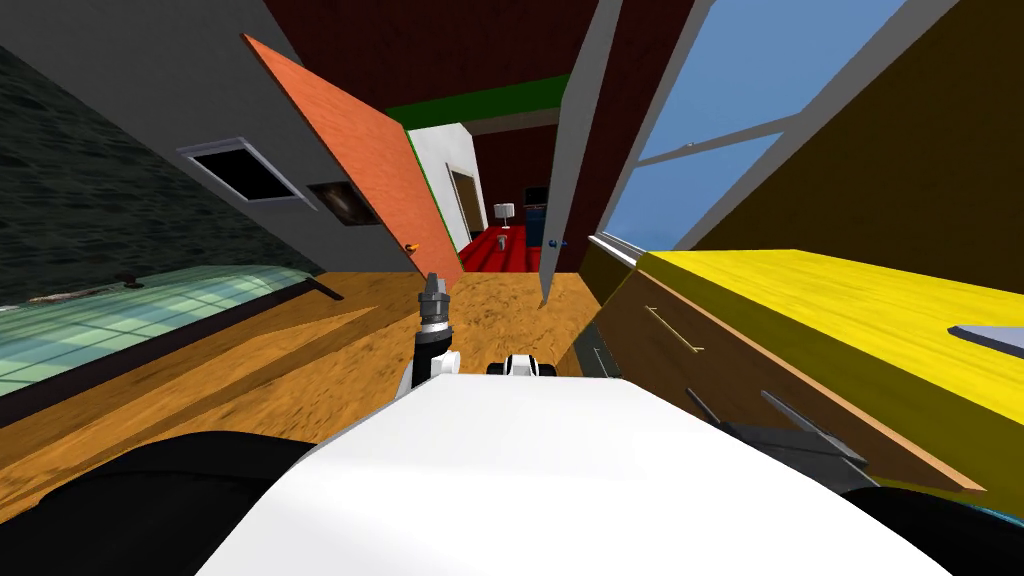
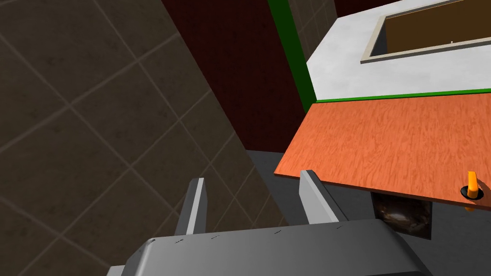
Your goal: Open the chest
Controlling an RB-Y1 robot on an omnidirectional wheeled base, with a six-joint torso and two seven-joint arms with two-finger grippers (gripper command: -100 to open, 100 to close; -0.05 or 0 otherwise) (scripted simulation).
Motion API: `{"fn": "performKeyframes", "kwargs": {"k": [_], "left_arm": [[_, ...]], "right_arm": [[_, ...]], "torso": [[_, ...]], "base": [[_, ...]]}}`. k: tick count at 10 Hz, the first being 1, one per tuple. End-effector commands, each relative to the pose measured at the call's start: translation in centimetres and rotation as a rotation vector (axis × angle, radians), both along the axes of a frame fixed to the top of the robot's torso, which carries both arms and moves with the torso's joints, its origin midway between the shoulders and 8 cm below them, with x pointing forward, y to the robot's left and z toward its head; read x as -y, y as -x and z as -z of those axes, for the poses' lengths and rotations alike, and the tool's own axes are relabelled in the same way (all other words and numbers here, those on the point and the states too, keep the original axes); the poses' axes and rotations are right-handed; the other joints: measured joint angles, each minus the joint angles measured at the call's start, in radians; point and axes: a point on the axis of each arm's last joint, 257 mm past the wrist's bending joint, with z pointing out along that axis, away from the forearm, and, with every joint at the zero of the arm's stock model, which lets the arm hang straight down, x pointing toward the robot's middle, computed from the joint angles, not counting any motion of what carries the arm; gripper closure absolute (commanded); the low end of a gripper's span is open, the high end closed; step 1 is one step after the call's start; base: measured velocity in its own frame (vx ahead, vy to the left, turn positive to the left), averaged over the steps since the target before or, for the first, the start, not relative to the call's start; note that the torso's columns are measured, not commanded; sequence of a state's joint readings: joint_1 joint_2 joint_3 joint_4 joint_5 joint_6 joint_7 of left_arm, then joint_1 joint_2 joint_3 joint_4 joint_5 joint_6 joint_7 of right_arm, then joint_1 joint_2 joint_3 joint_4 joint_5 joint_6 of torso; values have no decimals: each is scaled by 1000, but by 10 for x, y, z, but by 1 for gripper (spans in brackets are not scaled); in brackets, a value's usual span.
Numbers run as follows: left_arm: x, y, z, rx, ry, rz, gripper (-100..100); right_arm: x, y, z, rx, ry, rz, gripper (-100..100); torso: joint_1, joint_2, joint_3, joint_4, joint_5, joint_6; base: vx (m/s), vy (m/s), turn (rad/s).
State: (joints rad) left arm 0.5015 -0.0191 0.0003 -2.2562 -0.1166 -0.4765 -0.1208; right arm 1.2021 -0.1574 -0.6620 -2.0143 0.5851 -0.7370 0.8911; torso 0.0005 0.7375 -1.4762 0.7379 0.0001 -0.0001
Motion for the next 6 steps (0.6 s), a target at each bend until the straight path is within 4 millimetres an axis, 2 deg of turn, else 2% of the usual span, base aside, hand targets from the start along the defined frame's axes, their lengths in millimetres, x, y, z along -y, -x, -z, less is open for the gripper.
{"fn": "performKeyframes", "kwargs": {"k": [1,2,3,6], "left_arm": [[0,0,0,0,0,0,0],[0,0,0,0,0,0,0],[0,0,0,0,0,0,0],[0,0,0,0,0,0,0]], "right_arm": [[11,24,4,-95,115,-1,-100],[18,39,6,-149,169,-2,-100],[18,39,6,-151,175,-3,-100],[36,80,10,-303,328,-17,-100]], "torso": [[0,1,0,0,0,0],[0,1,1,0,0,0],[0,0,0,0,0,0],[-1,0,0,0,0,0]], "base": [[86,14,129],[117,17,226],[90,9,77],[104,1,147]]}}
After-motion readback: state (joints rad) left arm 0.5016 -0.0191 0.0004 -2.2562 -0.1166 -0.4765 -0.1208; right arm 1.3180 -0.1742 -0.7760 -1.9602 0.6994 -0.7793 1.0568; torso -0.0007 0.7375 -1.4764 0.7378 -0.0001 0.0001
